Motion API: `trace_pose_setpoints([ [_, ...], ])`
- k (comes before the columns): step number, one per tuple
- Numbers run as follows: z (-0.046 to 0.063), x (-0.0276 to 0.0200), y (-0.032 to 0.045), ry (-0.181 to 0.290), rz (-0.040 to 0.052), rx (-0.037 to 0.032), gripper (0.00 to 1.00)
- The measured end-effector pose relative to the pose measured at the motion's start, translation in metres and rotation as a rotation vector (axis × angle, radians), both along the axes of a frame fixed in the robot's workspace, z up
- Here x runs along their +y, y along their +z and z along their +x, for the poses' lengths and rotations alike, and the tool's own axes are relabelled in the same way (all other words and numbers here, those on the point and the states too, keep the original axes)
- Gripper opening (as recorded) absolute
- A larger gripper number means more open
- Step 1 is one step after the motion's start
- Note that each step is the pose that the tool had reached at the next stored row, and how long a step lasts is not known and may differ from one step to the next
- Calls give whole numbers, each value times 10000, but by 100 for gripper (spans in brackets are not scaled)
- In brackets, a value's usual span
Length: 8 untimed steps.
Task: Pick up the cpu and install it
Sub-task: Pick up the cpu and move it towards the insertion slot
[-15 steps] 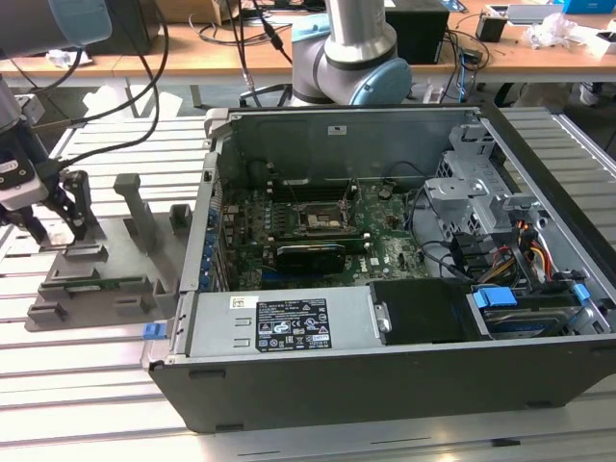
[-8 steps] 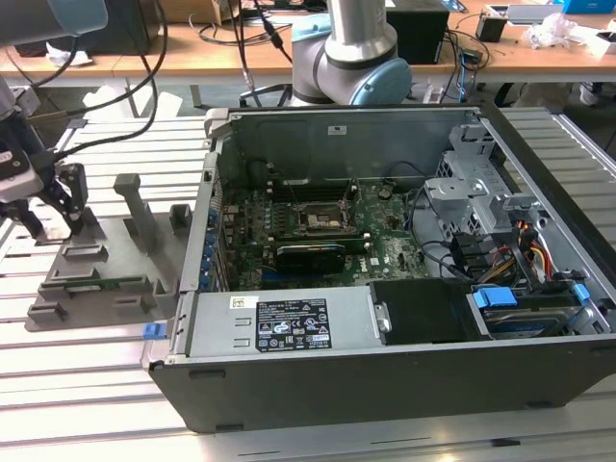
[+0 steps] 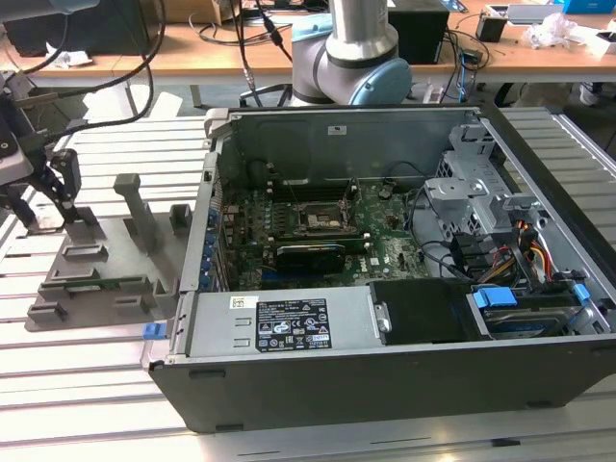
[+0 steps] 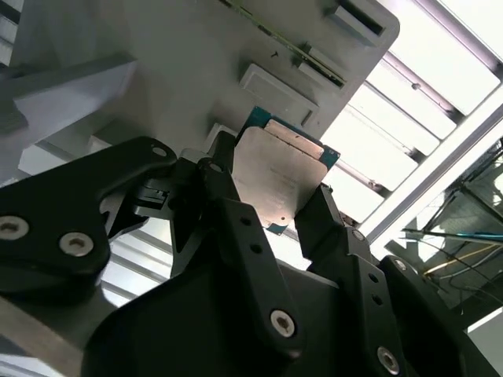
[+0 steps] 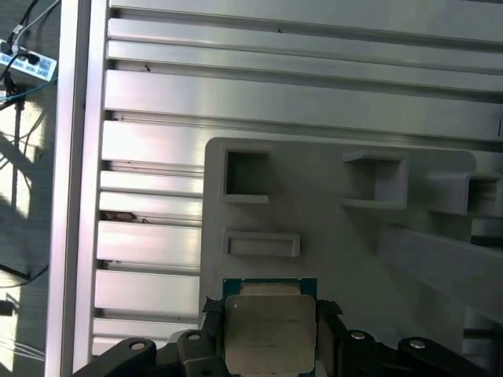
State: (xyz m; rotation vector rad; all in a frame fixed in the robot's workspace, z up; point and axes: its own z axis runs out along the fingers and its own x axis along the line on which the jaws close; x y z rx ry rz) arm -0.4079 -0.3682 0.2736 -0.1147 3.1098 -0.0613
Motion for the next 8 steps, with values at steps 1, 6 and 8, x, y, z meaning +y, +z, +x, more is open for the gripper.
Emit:
trace_pose_setpoints([
  [1,0,0,34,0,2,-1,55],
  [6,0,0,176,0,5,0,55],
  [8,0,0,227,0,6,-1,55],
])
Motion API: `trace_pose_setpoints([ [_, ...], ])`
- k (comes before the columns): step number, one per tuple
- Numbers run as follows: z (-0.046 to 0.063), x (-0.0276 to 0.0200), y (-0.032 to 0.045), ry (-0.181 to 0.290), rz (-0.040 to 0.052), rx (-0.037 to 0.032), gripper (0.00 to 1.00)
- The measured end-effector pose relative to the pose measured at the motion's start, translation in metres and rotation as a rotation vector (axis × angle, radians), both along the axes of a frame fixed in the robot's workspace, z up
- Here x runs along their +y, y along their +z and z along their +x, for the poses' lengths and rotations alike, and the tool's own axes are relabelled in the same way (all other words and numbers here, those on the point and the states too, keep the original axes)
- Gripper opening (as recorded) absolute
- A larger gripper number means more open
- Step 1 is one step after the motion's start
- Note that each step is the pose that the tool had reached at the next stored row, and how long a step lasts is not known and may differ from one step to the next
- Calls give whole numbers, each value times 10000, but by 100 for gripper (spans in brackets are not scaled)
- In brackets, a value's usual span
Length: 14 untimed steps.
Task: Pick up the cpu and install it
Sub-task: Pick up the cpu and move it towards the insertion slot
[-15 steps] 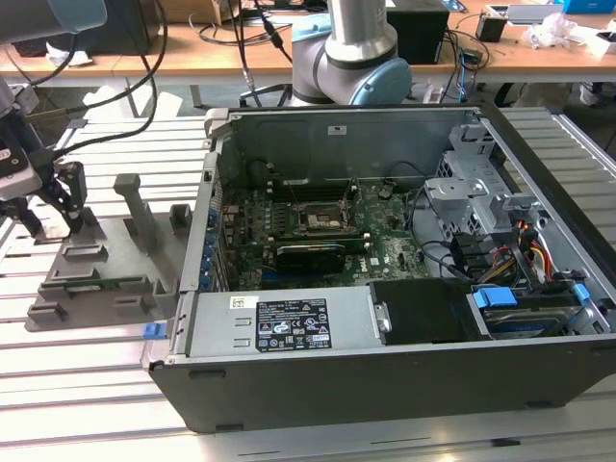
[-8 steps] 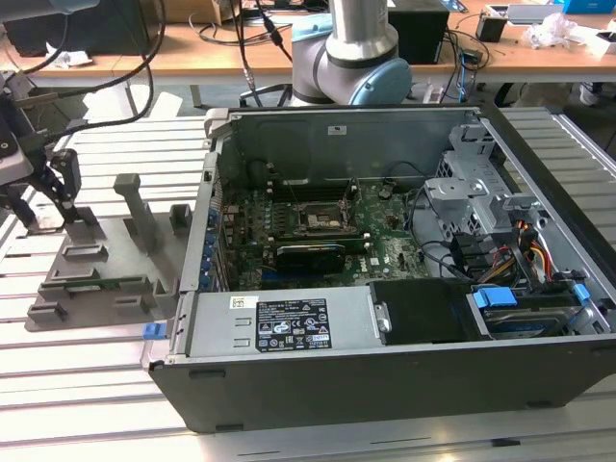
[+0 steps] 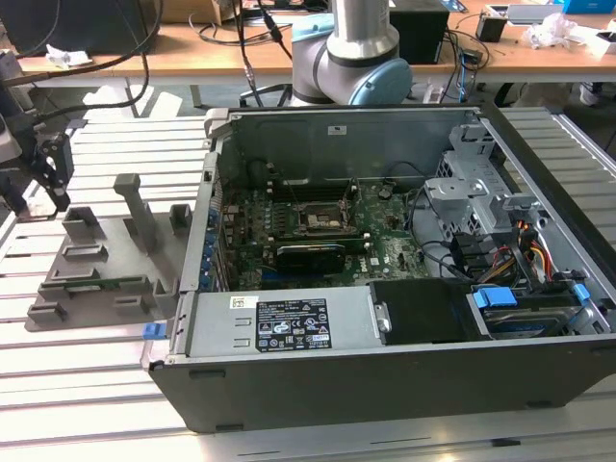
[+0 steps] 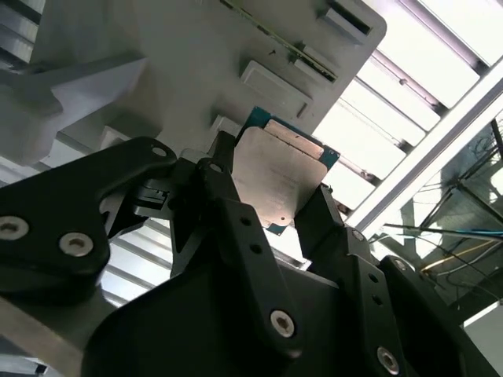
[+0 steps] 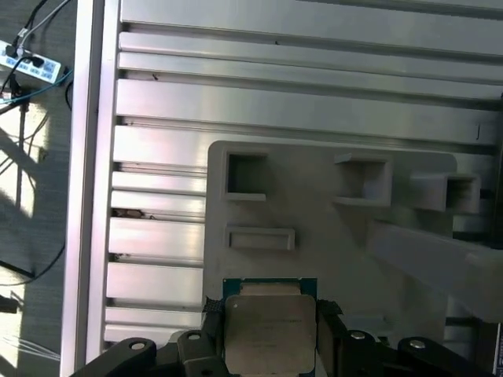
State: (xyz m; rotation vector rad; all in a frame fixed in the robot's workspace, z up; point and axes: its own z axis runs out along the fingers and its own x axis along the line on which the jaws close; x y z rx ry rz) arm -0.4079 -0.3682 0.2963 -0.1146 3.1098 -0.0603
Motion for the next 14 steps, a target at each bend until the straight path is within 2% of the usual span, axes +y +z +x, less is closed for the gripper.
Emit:
trace_pose_setpoints([
  [2,0,0,64,0,1,0,55],
  [6,0,0,248,0,3,0,55],
  [10,0,0,363,0,4,1,55],
  [12,0,0,444,0,6,0,55],
  [14,0,0,485,0,6,0,55],
])
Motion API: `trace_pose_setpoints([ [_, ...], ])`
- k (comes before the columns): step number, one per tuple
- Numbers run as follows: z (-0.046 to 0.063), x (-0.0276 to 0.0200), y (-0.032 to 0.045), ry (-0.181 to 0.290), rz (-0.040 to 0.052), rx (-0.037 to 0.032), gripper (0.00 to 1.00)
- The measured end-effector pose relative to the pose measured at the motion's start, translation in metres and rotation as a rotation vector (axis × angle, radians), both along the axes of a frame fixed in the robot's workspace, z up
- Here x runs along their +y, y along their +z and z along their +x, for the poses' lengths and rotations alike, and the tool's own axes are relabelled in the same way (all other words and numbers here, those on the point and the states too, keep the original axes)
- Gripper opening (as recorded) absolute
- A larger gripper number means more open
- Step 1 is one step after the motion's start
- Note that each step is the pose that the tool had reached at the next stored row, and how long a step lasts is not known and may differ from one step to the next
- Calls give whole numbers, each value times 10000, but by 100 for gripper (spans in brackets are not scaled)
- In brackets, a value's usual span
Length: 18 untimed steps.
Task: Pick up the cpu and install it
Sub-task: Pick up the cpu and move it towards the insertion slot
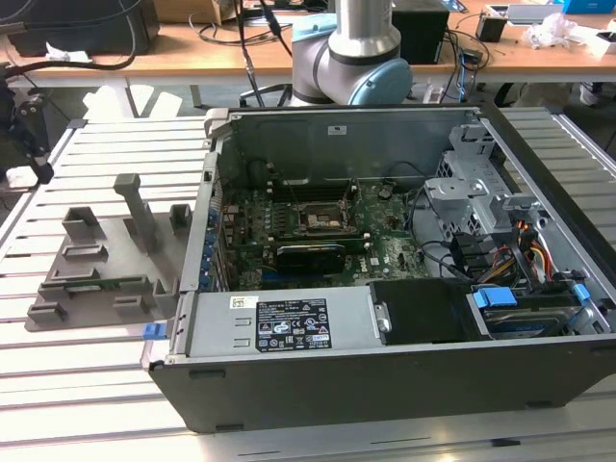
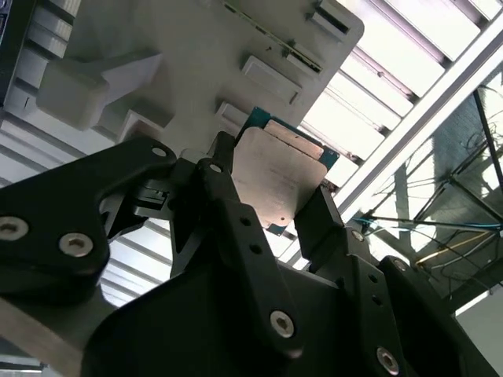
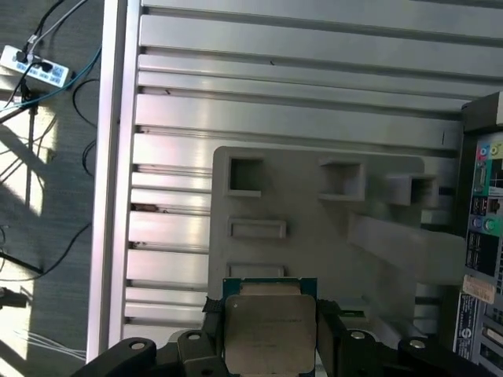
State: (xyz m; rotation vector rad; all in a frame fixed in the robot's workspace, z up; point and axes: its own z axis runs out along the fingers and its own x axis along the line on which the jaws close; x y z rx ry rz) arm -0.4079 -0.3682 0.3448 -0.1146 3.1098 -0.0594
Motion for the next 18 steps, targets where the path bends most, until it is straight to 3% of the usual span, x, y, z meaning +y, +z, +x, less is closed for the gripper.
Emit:
trace_pose_setpoints([
  [10,0,0,269,0,5,0,55],
  [18,0,0,283,0,5,0,55],
])
